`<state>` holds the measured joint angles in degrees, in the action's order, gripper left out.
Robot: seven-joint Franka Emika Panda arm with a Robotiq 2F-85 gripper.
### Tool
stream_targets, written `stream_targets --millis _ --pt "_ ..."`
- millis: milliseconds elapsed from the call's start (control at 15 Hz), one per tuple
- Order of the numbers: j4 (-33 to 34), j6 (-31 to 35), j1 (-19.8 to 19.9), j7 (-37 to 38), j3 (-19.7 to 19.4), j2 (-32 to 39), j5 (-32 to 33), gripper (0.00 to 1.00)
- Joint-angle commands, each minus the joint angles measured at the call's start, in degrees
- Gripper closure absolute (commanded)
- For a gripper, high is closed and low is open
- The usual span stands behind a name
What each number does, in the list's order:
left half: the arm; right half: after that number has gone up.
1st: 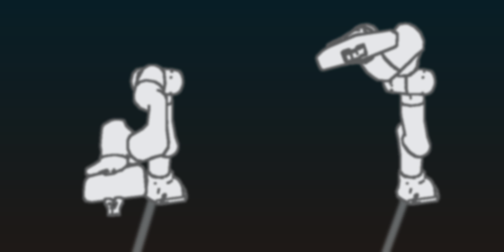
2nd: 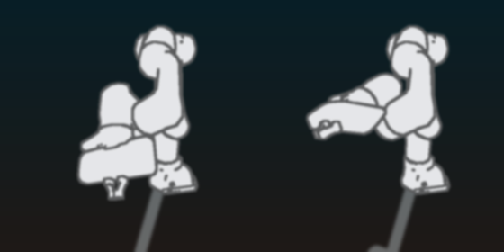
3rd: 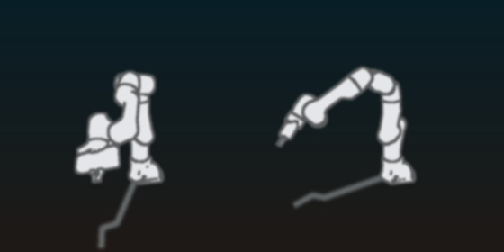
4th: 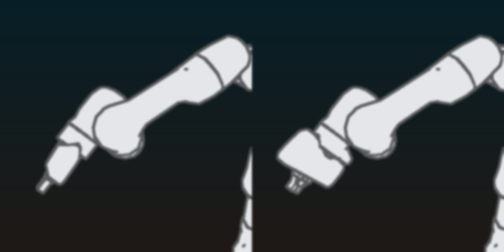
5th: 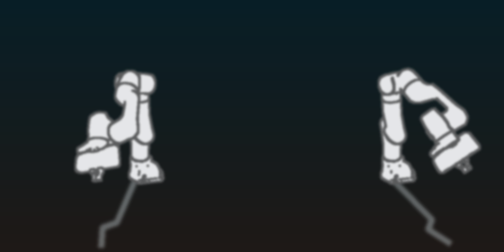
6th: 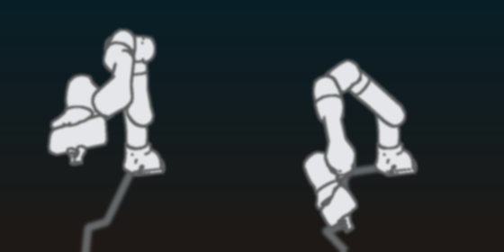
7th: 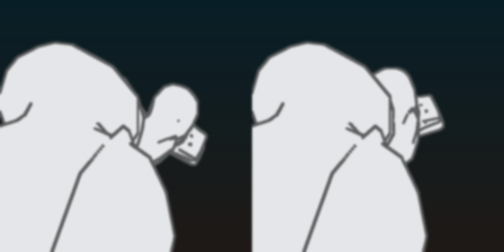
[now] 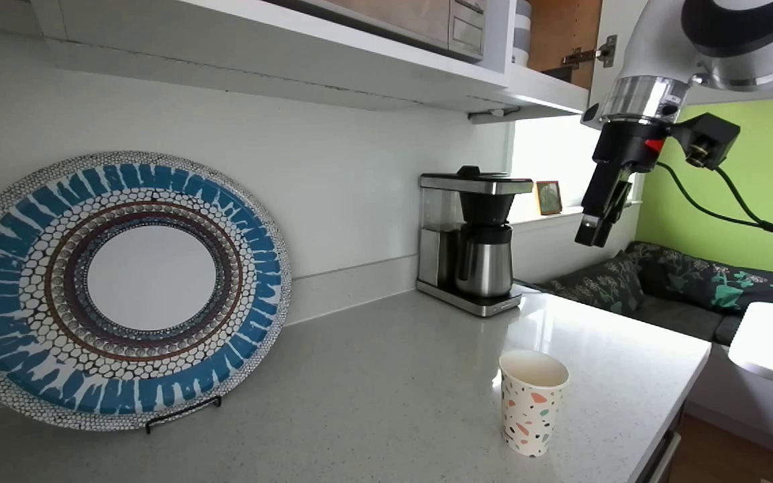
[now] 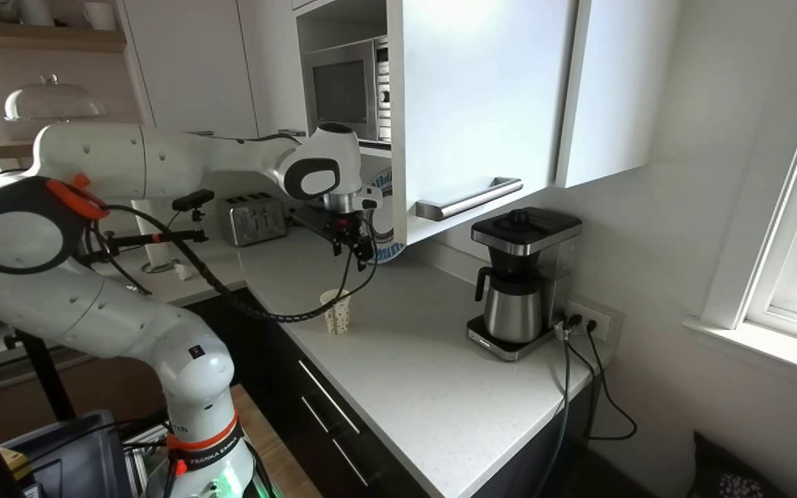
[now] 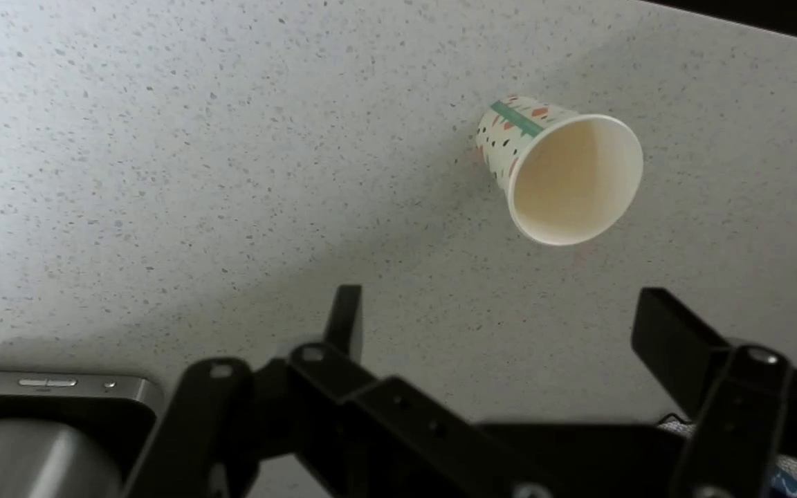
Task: Turn the cup upside down
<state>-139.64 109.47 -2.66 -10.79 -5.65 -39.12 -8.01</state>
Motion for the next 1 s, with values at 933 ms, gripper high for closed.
stream_targets --millis 933 --pt "1.85 0.42 -0.18 2.07 2.30 3.73 -1.22 0.00"
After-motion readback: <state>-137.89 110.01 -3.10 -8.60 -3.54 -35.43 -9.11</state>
